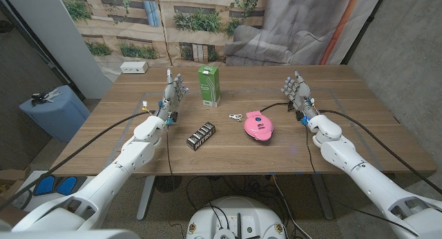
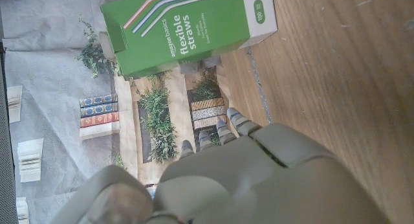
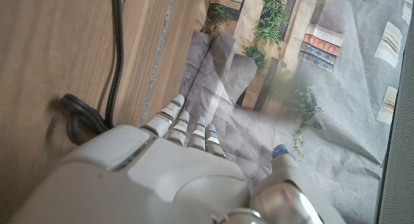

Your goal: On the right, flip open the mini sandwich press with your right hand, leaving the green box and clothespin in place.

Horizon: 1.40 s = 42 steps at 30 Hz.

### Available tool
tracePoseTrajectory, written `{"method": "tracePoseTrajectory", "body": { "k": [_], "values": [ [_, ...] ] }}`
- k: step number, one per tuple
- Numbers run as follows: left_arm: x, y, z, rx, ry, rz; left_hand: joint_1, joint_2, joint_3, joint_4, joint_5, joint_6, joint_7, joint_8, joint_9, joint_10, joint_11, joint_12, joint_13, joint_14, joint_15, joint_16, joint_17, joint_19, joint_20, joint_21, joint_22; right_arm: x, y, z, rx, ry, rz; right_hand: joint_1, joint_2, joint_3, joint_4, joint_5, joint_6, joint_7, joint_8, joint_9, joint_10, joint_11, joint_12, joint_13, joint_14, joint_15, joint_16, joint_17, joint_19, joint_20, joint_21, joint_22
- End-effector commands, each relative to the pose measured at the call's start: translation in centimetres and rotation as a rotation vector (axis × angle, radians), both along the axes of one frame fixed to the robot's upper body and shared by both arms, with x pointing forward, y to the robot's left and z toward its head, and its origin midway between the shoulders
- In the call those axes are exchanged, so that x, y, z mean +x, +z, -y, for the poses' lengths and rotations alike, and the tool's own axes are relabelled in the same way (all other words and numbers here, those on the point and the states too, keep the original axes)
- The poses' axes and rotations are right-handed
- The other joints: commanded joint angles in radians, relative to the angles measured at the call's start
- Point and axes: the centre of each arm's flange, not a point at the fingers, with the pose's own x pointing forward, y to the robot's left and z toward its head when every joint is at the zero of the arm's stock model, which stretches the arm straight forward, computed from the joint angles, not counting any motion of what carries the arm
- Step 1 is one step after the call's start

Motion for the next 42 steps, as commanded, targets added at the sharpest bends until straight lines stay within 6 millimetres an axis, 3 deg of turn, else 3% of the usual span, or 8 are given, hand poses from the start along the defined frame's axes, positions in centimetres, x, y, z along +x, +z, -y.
{"method": "tracePoseTrajectory", "body": {
  "k": [1, 10, 22, 42],
  "values": [
    [0.0, 0.0, 0.0, 0.0, 0.0, 0.0, 0.0, 0.052, -0.007, 0.001, 0.004, -0.034, -0.008, 0.005, 0.004, -0.009, -0.004, 0.004, 0.002, -0.007, -0.038, 0.007, 0.003, 0.004, -0.003, 0.006, 0.002, -0.1, -0.6, 0.8, -0.018, -0.008, 0.01, 0.001, 0.008, 0.005, 0.0, 0.005, 0.004, -0.008, 0.004, 0.005, 0.011, -0.001, 0.008, 0.002, 0.006, 0.001, 0.005, 0.001, 0.004, -0.003, 0.006, 0.002],
    [0.0, 0.0, 0.0, 0.0, 0.0, 0.0, 0.0, 0.052, -0.007, 0.001, 0.004, -0.035, -0.008, 0.005, 0.004, -0.01, -0.002, 0.003, 0.002, -0.007, -0.038, 0.007, 0.003, 0.003, -0.004, 0.005, 0.002, -0.3, -1.0, 0.7, -0.086, 0.006, 0.021, 0.004, 0.008, 0.007, -0.002, 0.005, 0.003, -0.009, 0.003, 0.005, 0.013, -0.004, 0.009, 0.0, 0.009, -0.005, 0.007, -0.005, -0.003, -0.01, 0.005, 0.002],
    [0.0, 0.0, 0.0, 0.0, 0.0, 0.0, 0.0, 0.052, -0.007, 0.001, 0.004, -0.035, -0.008, 0.005, 0.004, -0.011, -0.003, 0.003, 0.002, -0.007, -0.036, 0.007, 0.003, 0.003, -0.004, 0.005, 0.002, -1.3, -0.9, 1.0, -0.306, -0.08, 0.112, 0.022, 0.012, 0.016, -0.013, 0.007, 0.011, -0.014, 0.005, 0.004, 0.018, -0.01, 0.011, -0.003, 0.013, -0.009, 0.007, -0.018, 0.0, -0.018, 0.008, 0.001],
    [0.0, 0.0, 0.0, 0.0, 0.0, 0.0, 0.0, 0.052, -0.007, 0.001, 0.004, -0.033, -0.008, 0.006, 0.004, -0.01, -0.003, 0.003, 0.002, -0.007, -0.037, 0.007, 0.003, 0.004, -0.003, 0.006, 0.002, -5.5, -2.5, 2.4, -0.553, -0.245, 0.261, 0.051, 0.008, 0.027, -0.042, 0.004, 0.011, -0.028, 0.004, 0.004, 0.004, -0.028, 0.006, -0.007, 0.001, -0.014, 0.003, -0.042, -0.02, -0.026, 0.005, 0.001]
  ]
}}
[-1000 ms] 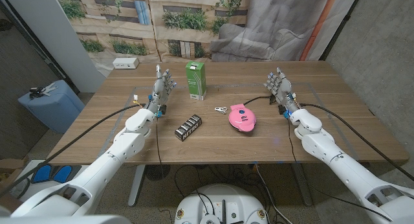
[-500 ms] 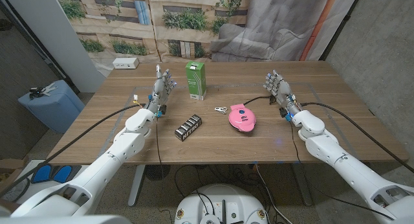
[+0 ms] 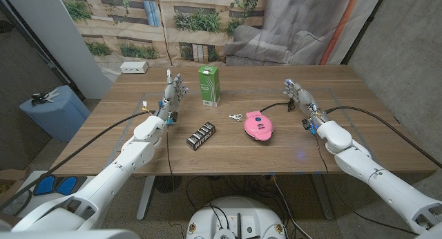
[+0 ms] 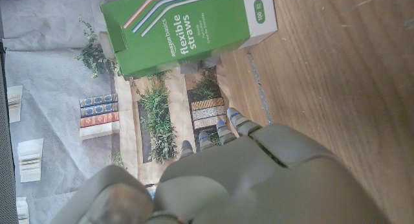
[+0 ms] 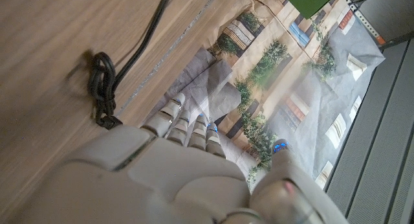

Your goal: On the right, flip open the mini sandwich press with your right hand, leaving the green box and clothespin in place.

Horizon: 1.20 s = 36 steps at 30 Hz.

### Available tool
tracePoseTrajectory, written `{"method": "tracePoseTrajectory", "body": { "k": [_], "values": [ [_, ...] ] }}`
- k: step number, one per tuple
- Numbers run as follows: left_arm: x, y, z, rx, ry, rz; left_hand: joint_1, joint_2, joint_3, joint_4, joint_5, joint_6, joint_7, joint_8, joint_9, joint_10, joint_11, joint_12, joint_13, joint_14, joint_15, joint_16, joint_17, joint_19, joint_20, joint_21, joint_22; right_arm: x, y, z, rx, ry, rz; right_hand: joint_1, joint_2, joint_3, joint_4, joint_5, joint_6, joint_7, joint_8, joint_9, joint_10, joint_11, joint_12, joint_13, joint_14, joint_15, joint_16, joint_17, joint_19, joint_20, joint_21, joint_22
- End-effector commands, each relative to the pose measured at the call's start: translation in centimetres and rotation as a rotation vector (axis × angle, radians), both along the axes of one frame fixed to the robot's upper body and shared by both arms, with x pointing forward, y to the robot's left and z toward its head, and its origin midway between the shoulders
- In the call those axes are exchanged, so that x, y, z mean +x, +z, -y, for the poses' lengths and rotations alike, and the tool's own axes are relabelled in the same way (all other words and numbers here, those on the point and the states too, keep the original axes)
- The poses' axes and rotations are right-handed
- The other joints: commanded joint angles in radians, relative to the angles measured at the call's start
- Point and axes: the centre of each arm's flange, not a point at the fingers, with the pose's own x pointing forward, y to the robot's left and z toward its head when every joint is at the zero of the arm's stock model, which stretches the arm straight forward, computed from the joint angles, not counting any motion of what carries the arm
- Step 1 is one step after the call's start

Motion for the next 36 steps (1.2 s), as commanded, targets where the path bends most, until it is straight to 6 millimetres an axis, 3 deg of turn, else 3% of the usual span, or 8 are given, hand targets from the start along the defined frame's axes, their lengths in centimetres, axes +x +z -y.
{"method": "tracePoseTrajectory", "body": {
  "k": [1, 22, 36],
  "values": [
    [0.0, 0.0, 0.0, 0.0, 0.0, 0.0, 0.0, 0.052, -0.007, 0.001, 0.005, -0.033, -0.008, 0.006, 0.004, -0.007, 0.0, 0.003, 0.002, -0.007, -0.037, 0.007, 0.003, 0.004, -0.003, 0.006, 0.002, -2.5, -0.8, 0.7, -0.159, -0.089, 0.1, 0.017, -0.003, 0.005, -0.012, 0.004, -0.001, -0.005, 0.004, 0.005, -0.01, -0.015, -0.003, 0.001, -0.015, -0.003, -0.001, -0.005, -0.009, -0.001, 0.002, 0.002],
    [0.0, 0.0, 0.0, 0.0, 0.0, 0.0, 0.0, 0.052, -0.007, 0.001, 0.005, -0.032, -0.008, 0.006, 0.004, -0.004, 0.003, 0.004, 0.002, -0.007, -0.036, 0.007, 0.003, 0.003, -0.004, 0.006, 0.002, -6.1, -1.6, 0.1, -0.417, -0.203, 0.196, 0.039, -0.005, 0.011, -0.043, -0.005, -0.039, 0.01, -0.007, 0.005, -0.051, -0.03, -0.011, -0.003, -0.078, -0.021, -0.009, -0.038, -0.094, -0.033, -0.006, 0.001],
    [0.0, 0.0, 0.0, 0.0, 0.0, 0.0, 0.0, 0.052, -0.007, 0.001, 0.005, -0.034, -0.008, 0.005, 0.004, -0.006, -0.001, 0.003, 0.002, -0.007, -0.037, 0.007, 0.003, 0.003, -0.004, 0.006, 0.002, -8.9, -2.3, -0.5, -0.569, -0.282, 0.284, 0.053, -0.011, 0.014, -0.064, -0.01, -0.1, 0.027, -0.014, 0.005, -0.09, -0.027, -0.013, -0.004, -0.117, -0.011, -0.009, -0.059, -0.126, -0.034, -0.003, 0.001]
  ]
}}
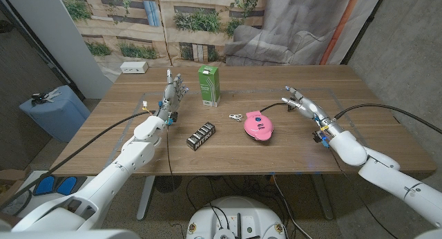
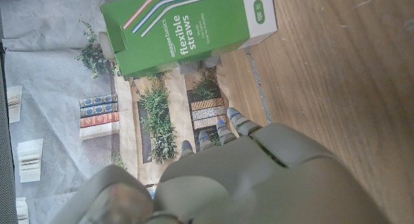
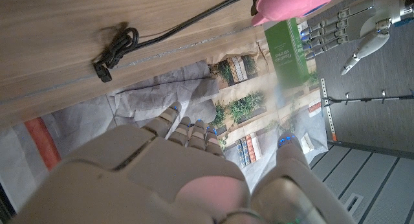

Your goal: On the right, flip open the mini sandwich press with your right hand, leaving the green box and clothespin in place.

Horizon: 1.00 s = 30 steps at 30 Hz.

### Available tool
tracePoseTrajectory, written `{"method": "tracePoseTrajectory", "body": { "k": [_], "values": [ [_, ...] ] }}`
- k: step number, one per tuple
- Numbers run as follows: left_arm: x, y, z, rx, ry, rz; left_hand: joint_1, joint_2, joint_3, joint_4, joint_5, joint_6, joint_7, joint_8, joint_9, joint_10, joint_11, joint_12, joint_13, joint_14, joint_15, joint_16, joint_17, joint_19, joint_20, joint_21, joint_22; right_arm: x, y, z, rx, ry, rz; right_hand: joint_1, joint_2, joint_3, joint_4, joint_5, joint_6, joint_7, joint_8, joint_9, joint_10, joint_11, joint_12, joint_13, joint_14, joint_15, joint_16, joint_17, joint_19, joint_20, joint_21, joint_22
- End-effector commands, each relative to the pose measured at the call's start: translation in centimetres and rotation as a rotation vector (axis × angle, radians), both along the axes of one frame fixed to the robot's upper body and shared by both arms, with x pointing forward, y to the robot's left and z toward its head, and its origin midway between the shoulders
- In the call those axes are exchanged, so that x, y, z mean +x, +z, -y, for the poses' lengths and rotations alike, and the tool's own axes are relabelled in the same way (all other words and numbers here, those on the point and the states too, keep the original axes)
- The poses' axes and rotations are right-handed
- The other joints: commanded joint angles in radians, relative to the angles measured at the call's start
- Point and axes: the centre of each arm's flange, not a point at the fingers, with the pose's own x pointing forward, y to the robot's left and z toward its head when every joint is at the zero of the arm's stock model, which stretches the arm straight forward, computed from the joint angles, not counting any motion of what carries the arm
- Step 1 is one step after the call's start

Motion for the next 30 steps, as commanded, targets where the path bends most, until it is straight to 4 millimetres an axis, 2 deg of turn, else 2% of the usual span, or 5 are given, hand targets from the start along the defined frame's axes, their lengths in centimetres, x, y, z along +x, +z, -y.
{"method": "tracePoseTrajectory", "body": {
  "k": [1, 12, 20, 30],
  "values": [
    [0.0, 0.0, 0.0, 0.0, 0.0, 0.001, 0.0, 0.052, -0.007, 0.001, 0.005, -0.034, -0.008, 0.005, 0.004, -0.006, 0.0, 0.003, 0.002, -0.007, -0.037, 0.007, 0.003, 0.003, -0.004, 0.006, 0.002, -2.4, -0.6, -0.6, -0.139, -0.061, 0.084, 0.011, -0.001, 0.004, -0.013, -0.002, -0.034, 0.001, -0.003, 0.005, -0.015, -0.004, 0.0, 0.0, -0.017, -0.002, 0.001, -0.005, -0.004, -0.019, 0.005, 0.003],
    [0.0, 0.0, 0.0, 0.0, 0.0, 0.001, 0.0, 0.052, -0.007, 0.001, 0.005, -0.034, -0.008, 0.005, 0.004, -0.005, 0.0, 0.004, 0.002, -0.007, -0.037, 0.007, 0.003, 0.003, -0.004, 0.006, 0.002, -4.1, -1.4, -1.5, -0.277, -0.075, 0.147, 0.022, -0.007, 0.005, -0.026, -0.005, -0.072, 0.006, -0.001, 0.006, -0.031, -0.018, 0.002, -0.001, -0.03, -0.016, 0.004, -0.019, -0.037, -0.019, 0.002, 0.003],
    [0.0, 0.0, 0.0, 0.0, 0.0, 0.001, 0.0, 0.052, -0.007, 0.001, 0.005, -0.034, -0.008, 0.005, 0.004, -0.004, 0.003, 0.004, 0.002, -0.008, -0.036, 0.007, 0.003, 0.003, -0.003, 0.006, 0.002, -5.2, -2.1, -1.7, -0.331, -0.082, 0.17, 0.033, -0.012, 0.008, -0.036, -0.006, -0.09, 0.01, 0.003, 0.006, -0.049, -0.019, 0.0, -0.001, -0.043, 0.0, 0.004, -0.027, -0.05, -0.016, 0.004, 0.003],
    [0.0, 0.0, 0.0, 0.0, 0.0, 0.001, 0.0, 0.052, -0.007, 0.001, 0.004, -0.035, -0.008, 0.005, 0.004, -0.005, 0.0, 0.004, 0.002, -0.007, -0.037, 0.007, 0.003, 0.002, -0.002, 0.006, 0.002, -6.5, -3.2, -2.2, -0.397, -0.113, 0.225, 0.062, -0.015, 0.02, -0.052, -0.007, -0.108, 0.004, 0.008, 0.007, -0.069, -0.02, -0.001, -0.001, -0.05, 0.0, 0.007, -0.036, -0.054, -0.011, 0.007, 0.003]
  ]
}}
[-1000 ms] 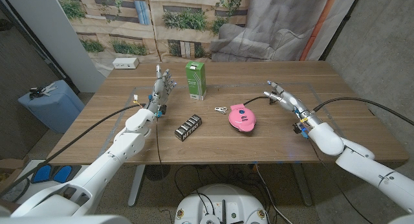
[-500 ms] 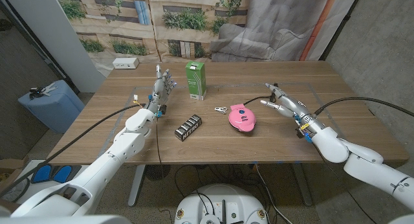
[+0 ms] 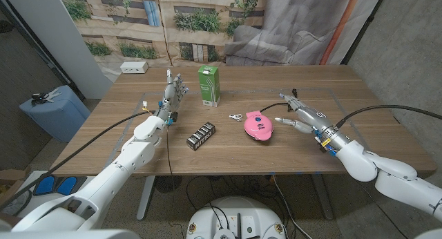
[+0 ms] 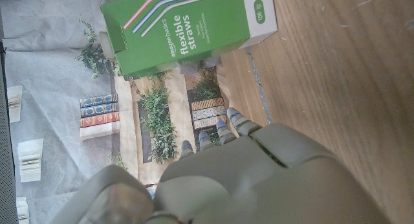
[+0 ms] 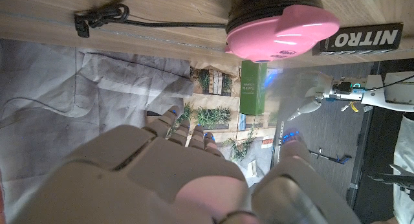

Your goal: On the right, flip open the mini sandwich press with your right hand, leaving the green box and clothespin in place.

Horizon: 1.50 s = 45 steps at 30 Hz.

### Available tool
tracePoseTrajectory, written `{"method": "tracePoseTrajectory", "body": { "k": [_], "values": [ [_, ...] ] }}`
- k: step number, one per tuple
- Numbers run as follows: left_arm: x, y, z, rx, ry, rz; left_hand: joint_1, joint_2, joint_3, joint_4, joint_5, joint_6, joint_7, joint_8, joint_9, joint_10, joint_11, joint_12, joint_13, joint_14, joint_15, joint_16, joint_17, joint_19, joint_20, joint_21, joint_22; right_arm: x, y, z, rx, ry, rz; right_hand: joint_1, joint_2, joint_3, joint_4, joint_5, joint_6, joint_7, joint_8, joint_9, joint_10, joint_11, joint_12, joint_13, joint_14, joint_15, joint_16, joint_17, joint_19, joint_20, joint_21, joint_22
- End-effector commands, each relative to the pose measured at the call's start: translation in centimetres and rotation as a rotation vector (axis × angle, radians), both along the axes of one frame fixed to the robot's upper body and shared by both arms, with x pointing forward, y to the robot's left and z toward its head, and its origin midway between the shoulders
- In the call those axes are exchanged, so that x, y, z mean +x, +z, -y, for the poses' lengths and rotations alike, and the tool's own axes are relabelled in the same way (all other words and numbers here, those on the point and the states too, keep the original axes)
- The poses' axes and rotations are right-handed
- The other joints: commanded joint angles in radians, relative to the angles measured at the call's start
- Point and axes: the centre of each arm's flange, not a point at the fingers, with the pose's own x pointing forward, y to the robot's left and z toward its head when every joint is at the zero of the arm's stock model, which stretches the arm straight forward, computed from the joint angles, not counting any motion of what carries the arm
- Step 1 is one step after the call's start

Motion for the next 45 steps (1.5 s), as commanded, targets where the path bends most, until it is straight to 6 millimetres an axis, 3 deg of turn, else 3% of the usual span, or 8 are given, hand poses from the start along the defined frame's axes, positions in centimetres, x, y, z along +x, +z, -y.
{"method": "tracePoseTrajectory", "body": {
  "k": [1, 16, 24, 26, 29, 32, 45],
  "values": [
    [0.0, 0.0, 0.0, 0.0, 0.0, 0.0, 0.0, 0.052, -0.007, 0.001, 0.005, -0.035, -0.008, 0.005, 0.004, -0.005, 0.0, 0.004, 0.002, -0.008, -0.037, 0.007, 0.003, 0.003, -0.002, 0.006, 0.003, -1.6, -1.2, -0.6, -0.085, -0.02, 0.058, 0.017, -0.006, 0.006, -0.009, -0.003, -0.018, -0.001, 0.008, 0.002, -0.01, 0.001, -0.001, 0.001, -0.011, 0.003, 0.007, 0.0, -0.006, -0.009, 0.008, 0.003],
    [0.0, 0.0, 0.0, 0.0, 0.0, 0.0, 0.0, 0.052, -0.007, 0.001, 0.005, -0.033, -0.008, 0.005, 0.004, -0.006, -0.001, 0.003, 0.002, -0.007, -0.037, 0.007, 0.003, 0.003, -0.003, 0.006, 0.003, -3.3, -3.6, -1.6, -0.132, -0.038, 0.136, 0.057, -0.022, 0.016, -0.023, -0.003, -0.025, -0.003, 0.018, 0.003, -0.005, 0.004, 0.007, 0.002, -0.01, 0.01, 0.012, -0.01, -0.003, -0.005, 0.011, 0.002],
    [0.0, 0.0, 0.0, 0.0, 0.0, 0.0, 0.0, 0.052, -0.007, 0.001, 0.005, -0.033, -0.008, 0.005, 0.004, -0.006, 0.0, 0.003, 0.002, -0.007, -0.037, 0.007, 0.003, 0.003, -0.003, 0.006, 0.003, -3.2, -4.1, -2.2, -0.135, -0.057, 0.139, 0.102, -0.032, 0.03, -0.028, 0.0, -0.058, 0.006, 0.016, 0.004, -0.027, 0.004, 0.002, 0.003, -0.014, 0.006, 0.013, -0.019, -0.001, -0.006, 0.012, 0.002],
    [0.0, 0.0, 0.0, 0.0, 0.0, 0.0, 0.0, 0.052, -0.007, 0.001, 0.005, -0.034, -0.008, 0.005, 0.004, -0.004, 0.001, 0.004, 0.002, -0.007, -0.037, 0.007, 0.003, 0.003, -0.003, 0.006, 0.003, -3.2, -4.3, -2.5, -0.133, -0.055, 0.154, 0.122, -0.034, 0.038, -0.028, 0.003, -0.069, 0.023, 0.017, 0.005, -0.031, 0.008, 0.003, 0.003, -0.016, 0.004, 0.013, -0.023, -0.005, -0.009, 0.011, 0.002],
    [0.0, 0.0, 0.0, 0.0, 0.0, 0.0, 0.0, 0.052, -0.007, 0.001, 0.004, -0.034, -0.008, 0.005, 0.004, -0.005, -0.001, 0.004, 0.002, -0.008, -0.037, 0.007, 0.003, 0.003, -0.003, 0.006, 0.003, -3.2, -4.5, -2.8, -0.148, -0.052, 0.162, 0.165, -0.043, 0.051, -0.029, 0.006, -0.067, 0.06, 0.025, 0.004, -0.037, 0.032, 0.005, 0.003, -0.024, 0.013, 0.013, -0.031, -0.006, -0.013, 0.012, 0.002],
    [0.0, 0.0, 0.0, 0.0, 0.0, 0.0, 0.0, 0.052, -0.007, 0.001, 0.004, -0.034, -0.008, 0.005, 0.004, -0.005, -0.001, 0.004, 0.002, -0.007, -0.036, 0.007, 0.003, 0.003, -0.003, 0.006, 0.003, -3.0, -4.8, -3.0, -0.17, -0.055, 0.161, 0.184, -0.048, 0.057, -0.028, 0.006, -0.066, 0.076, 0.027, 0.004, -0.041, 0.04, 0.006, 0.002, -0.027, 0.024, 0.013, -0.034, -0.005, -0.019, 0.013, 0.002],
    [0.0, 0.0, 0.0, 0.0, 0.0, 0.0, 0.0, 0.052, -0.008, 0.001, 0.004, -0.034, -0.008, 0.005, 0.005, -0.004, 0.001, 0.004, 0.002, -0.007, -0.036, 0.007, 0.003, 0.004, -0.002, 0.006, 0.003, -2.7, -6.6, -3.7, -0.186, -0.061, 0.153, 0.218, -0.058, 0.066, -0.029, 0.004, -0.073, 0.076, 0.028, 0.004, -0.047, 0.029, 0.007, 0.002, -0.025, 0.018, 0.016, -0.038, -0.004, -0.018, 0.013, 0.002]
  ]
}}
